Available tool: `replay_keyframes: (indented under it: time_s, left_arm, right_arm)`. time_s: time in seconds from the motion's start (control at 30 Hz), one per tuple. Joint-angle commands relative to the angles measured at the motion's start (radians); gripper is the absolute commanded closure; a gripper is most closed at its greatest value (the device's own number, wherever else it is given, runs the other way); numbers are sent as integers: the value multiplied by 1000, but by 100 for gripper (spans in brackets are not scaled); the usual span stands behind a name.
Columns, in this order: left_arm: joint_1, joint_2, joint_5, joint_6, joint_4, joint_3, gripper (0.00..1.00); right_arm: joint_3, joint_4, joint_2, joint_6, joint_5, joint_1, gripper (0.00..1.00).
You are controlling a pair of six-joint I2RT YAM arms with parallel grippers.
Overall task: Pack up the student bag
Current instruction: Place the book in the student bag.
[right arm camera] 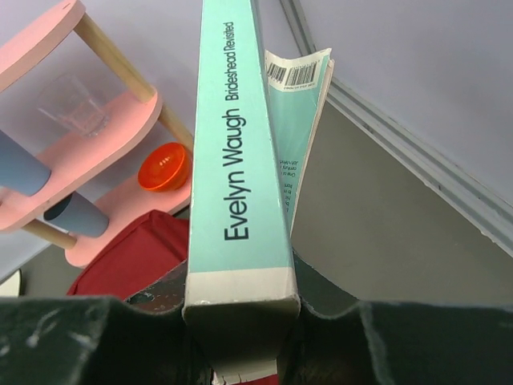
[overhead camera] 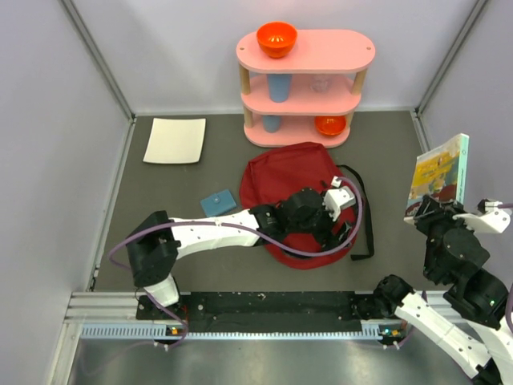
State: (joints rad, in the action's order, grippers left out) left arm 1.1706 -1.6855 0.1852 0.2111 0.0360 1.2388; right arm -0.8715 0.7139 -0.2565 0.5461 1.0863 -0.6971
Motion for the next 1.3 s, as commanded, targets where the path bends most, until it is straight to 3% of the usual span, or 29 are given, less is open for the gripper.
replay_keyframes:
  time_s: [0.0,0.23,0.3,0.4,0.43,0.6,0.8,1.0,1.27]
  left_arm:
    - [1,-29,-61,-6,16,36,19]
    - [0,-94,-174,16,-8,73,29]
    - [1,-95,-229,17,-5,73,36]
    - [0,-97,-265,19,1,68,51]
    - [0,-91,-273,22,-5,70,63]
    - [-3,-54,-349,17,-18,68,98]
    - [-28,-2,-411,-3,-82,102,100]
    - [-106,79,-382,-2,-137,192,100]
    - [-147,162,-377,-15,-179,280,100]
  right_arm:
    - [-17,-60,-4,31,-20,4,100]
    - [-4,-54,5,41,-32,4,100]
    - [-3,-53,5,44,-37,4,100]
    - [2,-54,3,49,-45,5,99]
    - [3,-54,2,51,-48,4,99]
    - [6,-51,-6,51,-55,4,100]
    - [0,-41,-29,66,-118,4,100]
    - [-3,13,-30,110,-166,5,100]
    - [54,76,92,324,-264,4,100]
